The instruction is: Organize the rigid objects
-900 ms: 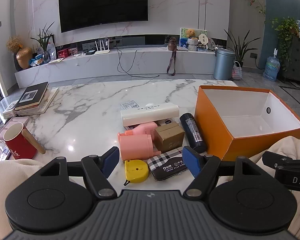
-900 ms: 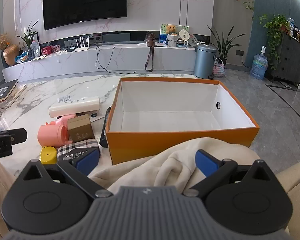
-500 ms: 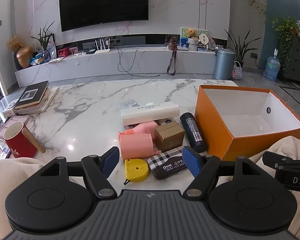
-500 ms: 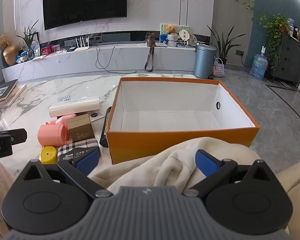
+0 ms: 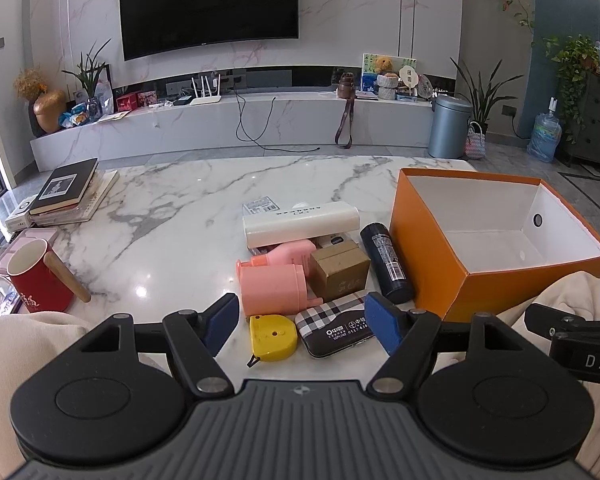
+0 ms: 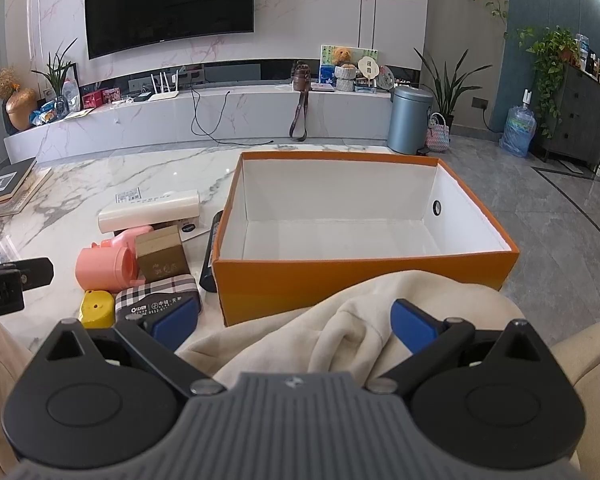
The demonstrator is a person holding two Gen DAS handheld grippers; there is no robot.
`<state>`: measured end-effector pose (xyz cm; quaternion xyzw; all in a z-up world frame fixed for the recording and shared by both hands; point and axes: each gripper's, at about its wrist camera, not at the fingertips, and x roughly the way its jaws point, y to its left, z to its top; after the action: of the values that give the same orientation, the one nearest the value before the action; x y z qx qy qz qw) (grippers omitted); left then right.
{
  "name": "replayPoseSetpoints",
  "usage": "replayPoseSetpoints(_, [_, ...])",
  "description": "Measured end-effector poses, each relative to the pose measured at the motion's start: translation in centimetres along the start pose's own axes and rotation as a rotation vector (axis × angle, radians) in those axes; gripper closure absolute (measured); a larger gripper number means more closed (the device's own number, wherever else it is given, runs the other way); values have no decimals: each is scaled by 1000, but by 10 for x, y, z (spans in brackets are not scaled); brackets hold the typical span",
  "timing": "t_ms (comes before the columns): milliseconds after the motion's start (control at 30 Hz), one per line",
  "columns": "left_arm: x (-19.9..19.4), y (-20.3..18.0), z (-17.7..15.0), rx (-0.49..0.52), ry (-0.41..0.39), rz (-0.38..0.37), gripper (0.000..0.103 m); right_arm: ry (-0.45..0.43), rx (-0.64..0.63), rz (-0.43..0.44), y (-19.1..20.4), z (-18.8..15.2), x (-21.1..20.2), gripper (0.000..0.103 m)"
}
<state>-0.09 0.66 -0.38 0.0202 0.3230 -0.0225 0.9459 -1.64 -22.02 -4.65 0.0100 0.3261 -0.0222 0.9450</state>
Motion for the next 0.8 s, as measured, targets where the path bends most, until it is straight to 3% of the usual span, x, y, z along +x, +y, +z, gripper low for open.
replayPoseSetpoints(800, [2,-3,-5,-7,14,-24,18,17,-19,-2,1,0,2,2])
